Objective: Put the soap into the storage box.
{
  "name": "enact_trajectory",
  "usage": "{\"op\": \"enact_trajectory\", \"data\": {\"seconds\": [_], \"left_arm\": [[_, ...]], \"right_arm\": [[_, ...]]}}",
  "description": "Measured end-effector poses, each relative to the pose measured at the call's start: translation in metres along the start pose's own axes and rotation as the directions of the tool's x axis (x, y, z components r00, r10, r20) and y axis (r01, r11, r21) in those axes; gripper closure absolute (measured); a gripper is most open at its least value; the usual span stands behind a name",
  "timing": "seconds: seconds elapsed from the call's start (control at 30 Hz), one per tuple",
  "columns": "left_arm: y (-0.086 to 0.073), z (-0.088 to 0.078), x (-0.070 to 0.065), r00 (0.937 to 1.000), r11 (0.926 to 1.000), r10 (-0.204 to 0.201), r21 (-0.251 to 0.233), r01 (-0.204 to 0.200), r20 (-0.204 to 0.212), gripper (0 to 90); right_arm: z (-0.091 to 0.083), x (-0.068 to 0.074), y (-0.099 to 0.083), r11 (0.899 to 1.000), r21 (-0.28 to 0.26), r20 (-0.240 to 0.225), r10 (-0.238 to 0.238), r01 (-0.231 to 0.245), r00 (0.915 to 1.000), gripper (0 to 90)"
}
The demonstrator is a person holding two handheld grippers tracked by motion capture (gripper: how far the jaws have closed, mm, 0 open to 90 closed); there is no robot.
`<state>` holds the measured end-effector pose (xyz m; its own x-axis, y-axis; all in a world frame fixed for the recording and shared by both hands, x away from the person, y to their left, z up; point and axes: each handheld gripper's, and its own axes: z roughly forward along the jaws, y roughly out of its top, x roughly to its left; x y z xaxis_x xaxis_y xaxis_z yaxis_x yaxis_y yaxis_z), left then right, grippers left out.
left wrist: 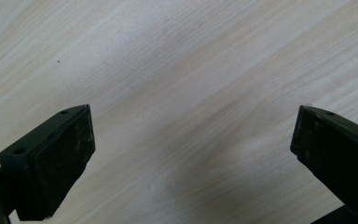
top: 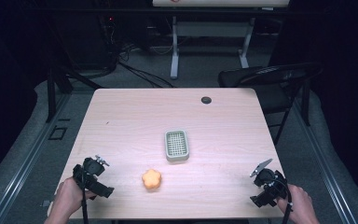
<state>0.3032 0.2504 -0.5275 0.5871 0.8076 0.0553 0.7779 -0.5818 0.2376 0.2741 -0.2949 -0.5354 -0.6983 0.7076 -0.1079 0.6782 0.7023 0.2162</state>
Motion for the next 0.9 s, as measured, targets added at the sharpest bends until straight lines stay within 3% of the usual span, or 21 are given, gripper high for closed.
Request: {"op": "enact_trajectory", "data": {"seconds": [0.37, 0.53, 0.6, 0.8, 0.9], "left_arm": [[0.003, 0.003, -0.004, 0.9997, 0.9998, 0.019, -0.008, -0.019, 0.019, 0.0], [0.004, 0.005, -0.006, 0.9999, 0.9997, 0.006, 0.023, -0.007, 0.013, 0.0], [0.006, 0.003, -0.008, 0.9993, 0.9999, 0.016, 0.003, -0.016, 0.033, 0.0], [0.009, 0.0, -0.016, 0.9989, 0.9988, 0.032, -0.039, -0.03, 0.036, 0.0], [0.014, 0.0, -0.023, 0.9975, 0.9966, 0.059, -0.059, -0.057, 0.039, 0.0]], "right_arm": [[0.001, 0.002, 0.0, 1.0, 0.009, -0.003, -0.004, 0.004, 1.0, 15.5], [0.0, 0.003, 0.001, 0.999, 0.024, -0.001, -0.023, 0.023, 0.9997, 15.5], [0.001, 0.003, 0.0, 0.999, 0.025, 0.007, -0.021, 0.021, 0.9998, 15.5], [0.001, 0.003, 0.001, 1.0, 0.018, -0.003, -0.016, 0.016, 0.9999, 15.5], [0.002, 0.003, 0.002, 1.0, 0.013, -0.003, -0.013, 0.013, 0.9999, 15.5]]}}
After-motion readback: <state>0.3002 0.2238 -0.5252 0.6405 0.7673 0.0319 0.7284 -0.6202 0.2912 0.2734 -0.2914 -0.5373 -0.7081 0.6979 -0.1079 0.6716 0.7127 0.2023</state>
